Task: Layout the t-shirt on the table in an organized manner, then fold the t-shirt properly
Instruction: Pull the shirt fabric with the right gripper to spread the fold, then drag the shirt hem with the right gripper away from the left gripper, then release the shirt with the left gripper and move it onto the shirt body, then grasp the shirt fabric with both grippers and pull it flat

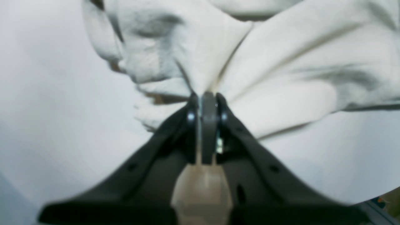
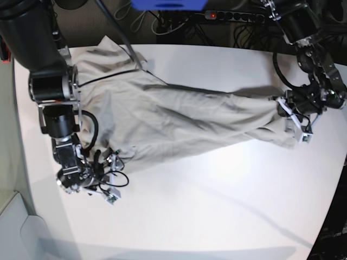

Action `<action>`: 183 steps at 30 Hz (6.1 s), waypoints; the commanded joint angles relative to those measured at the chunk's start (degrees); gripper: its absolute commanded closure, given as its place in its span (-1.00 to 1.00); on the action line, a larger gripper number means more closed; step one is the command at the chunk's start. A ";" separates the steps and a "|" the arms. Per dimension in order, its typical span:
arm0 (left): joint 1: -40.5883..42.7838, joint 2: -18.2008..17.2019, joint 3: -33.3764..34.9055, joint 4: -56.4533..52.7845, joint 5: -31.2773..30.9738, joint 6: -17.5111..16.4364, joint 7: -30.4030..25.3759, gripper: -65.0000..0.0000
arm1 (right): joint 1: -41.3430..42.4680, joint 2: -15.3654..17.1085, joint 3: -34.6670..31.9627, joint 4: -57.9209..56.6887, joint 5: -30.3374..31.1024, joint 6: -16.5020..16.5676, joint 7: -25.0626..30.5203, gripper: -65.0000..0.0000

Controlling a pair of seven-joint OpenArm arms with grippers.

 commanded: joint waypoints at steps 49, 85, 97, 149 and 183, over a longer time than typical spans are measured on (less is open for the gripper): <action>9.16 -0.72 -0.12 11.54 -7.10 -0.20 4.68 0.99 | 10.13 3.09 20.74 -0.51 0.50 -9.46 10.68 0.87; -2.09 -0.64 -6.27 7.68 -20.11 0.59 4.33 -0.72 | -24.41 -0.86 15.81 55.76 -2.13 -0.27 -13.67 -0.12; -15.36 14.66 -6.18 -9.38 -9.30 0.07 -0.68 -0.64 | -30.04 -2.71 15.81 59.98 -2.22 -0.27 -13.76 -0.12; -23.54 3.76 19.93 -15.62 13.30 25.38 -26.00 0.99 | -28.46 -6.75 16.43 62.61 -2.49 -0.27 -13.76 -0.11; -13.52 -13.47 12.19 -30.39 12.95 24.68 -26.35 1.00 | -30.13 -10.27 12.39 63.05 -2.40 -0.27 -19.83 -0.12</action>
